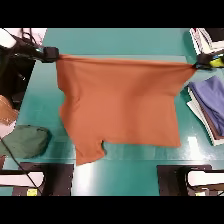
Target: Fold the shirts.
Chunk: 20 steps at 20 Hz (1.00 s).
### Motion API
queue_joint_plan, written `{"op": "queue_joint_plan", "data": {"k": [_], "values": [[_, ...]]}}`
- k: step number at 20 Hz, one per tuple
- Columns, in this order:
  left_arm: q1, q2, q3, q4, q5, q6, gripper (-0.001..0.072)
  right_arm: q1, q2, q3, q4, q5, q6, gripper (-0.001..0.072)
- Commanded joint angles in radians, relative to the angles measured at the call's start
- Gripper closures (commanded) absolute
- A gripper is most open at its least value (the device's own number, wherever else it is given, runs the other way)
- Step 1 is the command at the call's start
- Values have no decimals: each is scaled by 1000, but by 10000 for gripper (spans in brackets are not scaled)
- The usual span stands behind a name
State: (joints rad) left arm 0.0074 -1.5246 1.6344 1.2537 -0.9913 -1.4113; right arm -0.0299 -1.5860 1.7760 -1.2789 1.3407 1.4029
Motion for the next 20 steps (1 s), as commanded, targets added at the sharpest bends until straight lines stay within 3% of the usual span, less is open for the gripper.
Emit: {"op": "queue_joint_plan", "data": {"k": [1, 2, 3, 4, 5, 8, 10, 15, 20], "values": [[2, -85, -8, 12, 75, 12, 681, 43, -130, 92, -20, -37, 45, 659], [2, -82, -2, 23, 66, 5, 678, 42, -147, 131, -2, -8, 45, 437], [2, -76, 3, 43, 48, 2, 501, 35, -154, 160, 16, 18, 45, 327], [2, -71, 11, 58, 12, 0, 286, 27, -151, 178, 44, 45, 44, 327], [8, -61, 19, 64, -49, -15, 243, 19, -138, 179, 76, 70, 43, 327], [40, -29, 10, 64, -254, -41, 243, -20, -43, 69, 169, 109, 22, 327], [51, 13, -73, 64, -318, -56, 243, -41, 47, -68, 199, 108, 2, 327], [50, 276, -537, 52, -230, -121, 243, -57, 271, -394, 238, 82, -25, 327], [50, 530, -961, -109, -182, -130, 244, -57, 430, -575, 239, -31, -25, 327]]}}
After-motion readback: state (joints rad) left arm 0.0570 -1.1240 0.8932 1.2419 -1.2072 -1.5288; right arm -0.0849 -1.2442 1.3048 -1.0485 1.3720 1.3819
